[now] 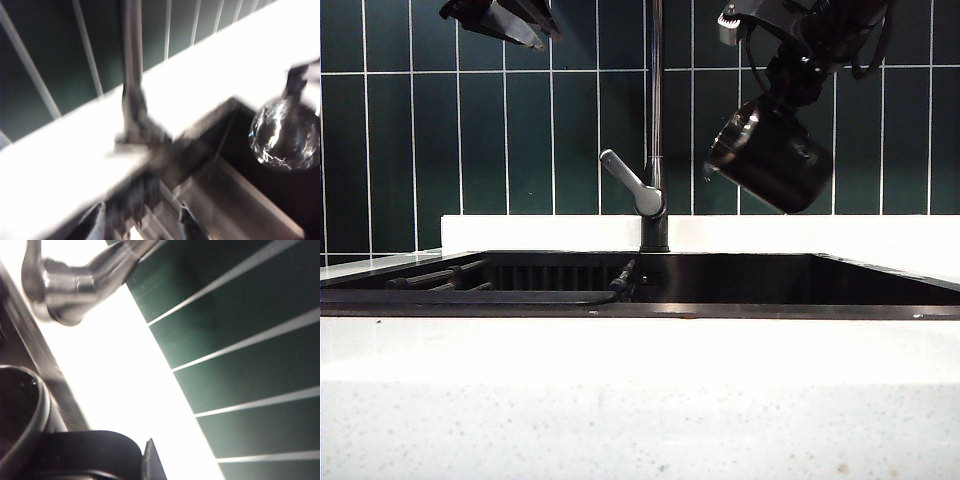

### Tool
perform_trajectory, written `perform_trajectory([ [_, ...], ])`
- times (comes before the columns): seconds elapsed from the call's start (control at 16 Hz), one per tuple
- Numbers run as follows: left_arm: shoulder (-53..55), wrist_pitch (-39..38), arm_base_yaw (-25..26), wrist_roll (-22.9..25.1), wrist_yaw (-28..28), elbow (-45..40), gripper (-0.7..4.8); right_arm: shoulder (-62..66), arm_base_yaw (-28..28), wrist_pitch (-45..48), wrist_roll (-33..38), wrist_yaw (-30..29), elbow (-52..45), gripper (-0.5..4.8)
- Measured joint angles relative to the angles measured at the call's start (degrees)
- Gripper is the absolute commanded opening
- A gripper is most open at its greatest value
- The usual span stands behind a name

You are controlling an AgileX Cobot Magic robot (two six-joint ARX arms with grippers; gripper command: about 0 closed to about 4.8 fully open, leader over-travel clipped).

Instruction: Pick up the mug next to the sink, go to the faucet to get some water, pour the water into the sink, and finally put the mug back to its place.

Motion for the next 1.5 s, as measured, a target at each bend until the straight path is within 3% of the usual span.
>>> perform_trajectory([
  [0.37,-0.3,-3.9,-0.3,-0.5,-2.3,0.0,1.83,-1.2,0.1,2.1,-23.9,0.0,0.3,0.12],
  [0.69,-0.3,-4.5,-0.2,-1.7,-3.5,0.0,1.83,-1.1,2.3,2.4,-37.3,1.6,0.4,0.35],
  [1.0,-0.3,-6.9,-0.2,-1.2,-3.6,0.0,1.83,-1.1,4.5,2.7,-43.3,4.1,0.7,0.4],
  [1.31,-0.3,-7.0,-0.2,-1.1,-3.6,0.0,1.83,-1.2,4.7,2.5,-43.5,4.7,0.7,0.39],
  [1.5,-0.3,-7.0,-0.2,-1.1,-3.6,0.0,1.83,-1.2,4.8,0.7,-40.3,5.0,0.7,-0.01],
])
